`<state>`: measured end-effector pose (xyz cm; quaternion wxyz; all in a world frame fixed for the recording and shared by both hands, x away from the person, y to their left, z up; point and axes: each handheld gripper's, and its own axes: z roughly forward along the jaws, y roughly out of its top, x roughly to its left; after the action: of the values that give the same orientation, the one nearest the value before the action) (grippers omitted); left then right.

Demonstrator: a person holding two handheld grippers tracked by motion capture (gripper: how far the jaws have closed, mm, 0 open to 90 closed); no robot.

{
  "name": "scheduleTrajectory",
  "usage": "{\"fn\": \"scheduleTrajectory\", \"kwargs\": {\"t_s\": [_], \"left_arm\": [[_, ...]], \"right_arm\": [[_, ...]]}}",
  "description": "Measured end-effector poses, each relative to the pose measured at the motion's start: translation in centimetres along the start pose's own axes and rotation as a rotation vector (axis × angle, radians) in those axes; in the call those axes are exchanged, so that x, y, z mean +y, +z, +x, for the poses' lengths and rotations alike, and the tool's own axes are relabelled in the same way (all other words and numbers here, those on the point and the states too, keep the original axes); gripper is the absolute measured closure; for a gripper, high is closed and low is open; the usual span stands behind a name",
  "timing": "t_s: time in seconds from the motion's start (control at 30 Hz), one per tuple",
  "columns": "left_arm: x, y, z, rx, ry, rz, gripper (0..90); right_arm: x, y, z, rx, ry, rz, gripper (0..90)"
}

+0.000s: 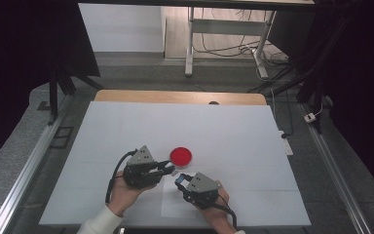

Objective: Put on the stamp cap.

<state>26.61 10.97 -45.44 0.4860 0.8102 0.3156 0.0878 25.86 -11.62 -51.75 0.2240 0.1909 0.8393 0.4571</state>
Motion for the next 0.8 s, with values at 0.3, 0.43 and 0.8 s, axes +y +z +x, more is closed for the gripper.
{"fn": "scheduleTrajectory", "kwargs": {"t_s": [0.3, 0.43, 0.8], "left_arm": [[-0.09, 0.5, -0.28, -0.006, 0.001, 0.01, 75.5], [-0.12, 0.67, -0.41, -0.007, 0.003, 0.012, 75.5], [-0.28, 0.98, -0.52, -0.003, -0.024, -0.007, 75.5]], "right_arm": [[0.35, 0.18, -0.07, -0.022, 0.014, -0.017, 64.8], [0.44, 0.23, 0.0, -0.027, 0.02, -0.022, 64.8], [0.53, 0.44, 0.26, -0.064, 0.031, -0.022, 64.8]]}}
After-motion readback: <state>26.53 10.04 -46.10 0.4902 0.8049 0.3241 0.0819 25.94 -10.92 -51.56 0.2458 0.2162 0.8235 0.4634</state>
